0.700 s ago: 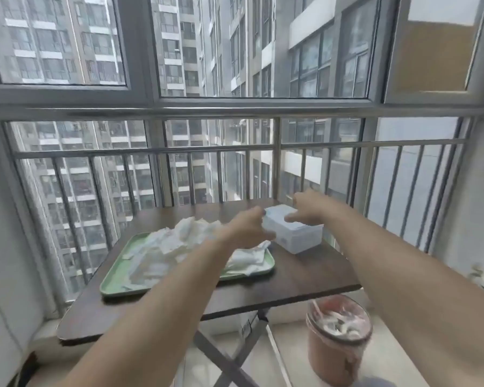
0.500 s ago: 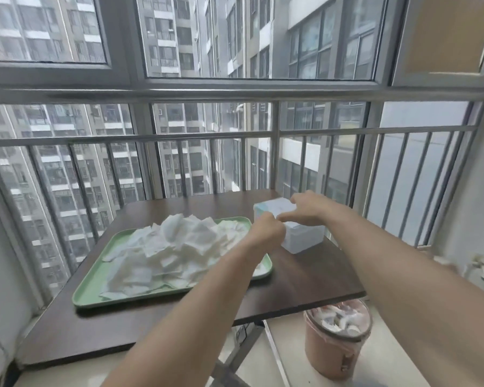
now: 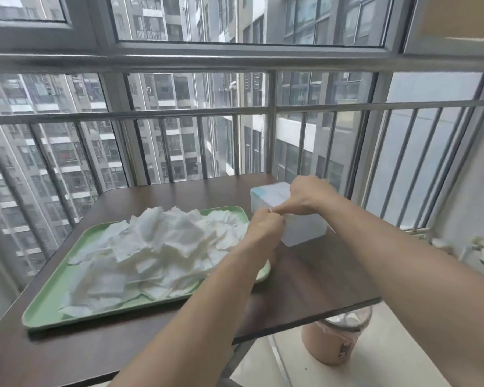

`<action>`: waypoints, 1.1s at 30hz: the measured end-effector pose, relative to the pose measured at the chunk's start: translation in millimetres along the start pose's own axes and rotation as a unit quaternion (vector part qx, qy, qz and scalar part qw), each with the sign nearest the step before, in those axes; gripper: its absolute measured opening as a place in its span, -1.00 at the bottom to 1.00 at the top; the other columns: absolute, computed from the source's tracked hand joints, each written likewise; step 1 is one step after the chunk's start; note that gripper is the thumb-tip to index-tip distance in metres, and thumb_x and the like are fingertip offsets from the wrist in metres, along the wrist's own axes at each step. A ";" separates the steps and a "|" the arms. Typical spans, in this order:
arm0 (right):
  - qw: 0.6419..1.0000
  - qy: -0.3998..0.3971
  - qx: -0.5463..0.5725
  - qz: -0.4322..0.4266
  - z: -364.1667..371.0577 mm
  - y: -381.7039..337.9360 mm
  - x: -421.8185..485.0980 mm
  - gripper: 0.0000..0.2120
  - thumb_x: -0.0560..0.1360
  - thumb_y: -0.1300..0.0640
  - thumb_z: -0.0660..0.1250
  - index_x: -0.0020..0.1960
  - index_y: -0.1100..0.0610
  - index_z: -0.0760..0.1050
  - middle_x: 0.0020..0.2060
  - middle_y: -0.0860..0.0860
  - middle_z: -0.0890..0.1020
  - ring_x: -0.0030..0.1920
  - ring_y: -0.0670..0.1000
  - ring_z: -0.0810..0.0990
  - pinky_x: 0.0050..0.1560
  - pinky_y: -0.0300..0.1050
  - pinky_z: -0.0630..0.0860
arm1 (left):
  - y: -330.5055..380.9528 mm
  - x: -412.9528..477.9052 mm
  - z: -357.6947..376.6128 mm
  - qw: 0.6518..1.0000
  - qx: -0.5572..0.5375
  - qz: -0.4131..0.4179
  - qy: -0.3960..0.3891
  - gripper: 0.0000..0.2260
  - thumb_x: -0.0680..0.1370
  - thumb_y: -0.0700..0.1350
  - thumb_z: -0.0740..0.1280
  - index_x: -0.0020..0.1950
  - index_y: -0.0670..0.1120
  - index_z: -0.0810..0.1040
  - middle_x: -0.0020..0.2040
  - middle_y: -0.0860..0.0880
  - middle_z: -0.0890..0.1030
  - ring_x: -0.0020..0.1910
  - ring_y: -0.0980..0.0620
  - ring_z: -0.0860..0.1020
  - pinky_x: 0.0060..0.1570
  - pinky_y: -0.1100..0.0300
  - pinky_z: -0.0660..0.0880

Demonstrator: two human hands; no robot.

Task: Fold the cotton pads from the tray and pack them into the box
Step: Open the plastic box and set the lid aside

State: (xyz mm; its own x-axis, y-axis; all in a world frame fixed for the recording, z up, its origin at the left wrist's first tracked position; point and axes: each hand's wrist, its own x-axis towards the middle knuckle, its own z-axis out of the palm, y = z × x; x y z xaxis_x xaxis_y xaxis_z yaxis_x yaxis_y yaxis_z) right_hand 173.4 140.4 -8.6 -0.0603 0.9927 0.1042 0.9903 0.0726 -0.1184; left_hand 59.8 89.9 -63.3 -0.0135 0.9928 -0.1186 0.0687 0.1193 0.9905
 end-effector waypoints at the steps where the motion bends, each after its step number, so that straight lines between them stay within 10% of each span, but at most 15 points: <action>1: 1.000 -0.008 0.007 0.001 -1.6 0.3 0.5 -0.36 0.14 -0.51 0.36 -0.28 0.08 0.41 -0.26 0.02 0.56 -0.19 0.10 0.54 -0.38 -0.11 0.31 | 1.4 -1.5 1.9 1.000 0.002 0.006 -0.009 -0.44 0.25 -0.15 0.20 0.25 -0.19 0.56 -0.02 -0.16 0.60 -0.03 -0.14 0.58 -0.15 0.07 0.53; 11: 0.984 -0.026 0.170 0.039 -15.9 12.3 0.1 -0.30 0.05 -0.47 0.30 -0.20 0.14 0.57 -0.24 0.02 0.61 -0.21 0.08 0.57 -0.31 -0.13 0.41 | 17.4 -8.6 8.2 0.996 0.032 0.023 -0.074 -0.61 0.47 0.01 0.37 0.27 -0.09 0.53 0.10 -0.16 0.63 0.07 -0.12 0.60 -0.01 0.04 0.53; 18: 0.876 -0.162 0.445 0.091 -26.4 46.4 3.5 -0.20 0.34 -0.45 0.32 0.31 0.13 0.46 0.15 0.23 0.60 -0.01 0.29 0.70 -0.10 0.17 0.66 | 26.1 -2.8 -17.2 0.999 0.027 0.013 -0.042 -0.55 0.52 0.12 0.37 0.26 -0.16 0.50 -0.14 -0.12 0.54 -0.25 -0.02 0.55 -0.37 0.23 0.33; 21: 0.770 -0.196 0.598 0.104 -13.7 74.0 6.0 -0.21 0.35 -0.41 0.29 0.32 0.18 0.50 0.14 0.24 0.57 0.00 0.29 0.67 -0.06 0.20 0.63 | 20.1 4.2 -23.3 0.996 0.082 -0.003 -0.037 -0.39 0.49 0.17 0.35 0.42 -0.16 0.43 0.38 -0.36 0.43 0.32 -0.35 0.48 -0.38 0.18 0.24; 24: 0.736 -0.135 0.649 0.141 -7.9 96.9 3.0 -0.50 0.50 -0.22 0.29 0.18 0.18 0.54 0.02 0.20 0.58 -0.08 0.23 0.67 -0.10 0.12 0.65 | 11.5 5.1 -26.6 0.995 0.090 0.000 -0.034 -0.39 0.48 0.18 0.35 0.40 -0.17 0.44 0.37 -0.39 0.41 0.11 -0.25 0.60 -0.29 0.18 0.33; 29: 0.882 0.015 0.411 0.230 -5.0 103.7 -7.8 -0.95 0.53 0.28 0.25 -0.09 0.17 0.47 -0.20 0.12 0.55 -0.38 0.09 0.50 -0.30 -0.13 0.48 | 12.7 -0.2 -32.9 0.996 0.088 -0.003 -0.027 -0.63 0.58 0.08 0.34 0.24 -0.15 0.49 -0.26 -0.02 0.42 -0.36 0.06 0.38 -0.34 0.19 0.31; 33: 0.967 0.066 0.200 0.144 -0.9 80.2 -11.5 -0.88 0.47 0.18 0.28 -0.24 0.14 0.51 -0.20 0.12 0.60 -0.25 0.11 0.51 -0.21 -0.09 0.41 | 17.8 -11.8 -38.7 0.994 0.104 0.013 -0.023 -0.74 0.63 -0.01 0.30 0.13 -0.21 0.55 -0.37 0.02 0.33 -0.40 0.03 0.33 -0.32 0.18 0.28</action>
State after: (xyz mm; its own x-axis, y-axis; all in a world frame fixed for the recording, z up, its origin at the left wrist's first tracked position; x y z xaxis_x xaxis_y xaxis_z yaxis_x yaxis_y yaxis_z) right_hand 253.7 134.7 -18.4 0.2533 0.9584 0.1314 0.8347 -0.1479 -0.5304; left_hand 22.6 80.1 -41.5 0.0372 0.9943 -0.1002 0.2740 0.0863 0.9579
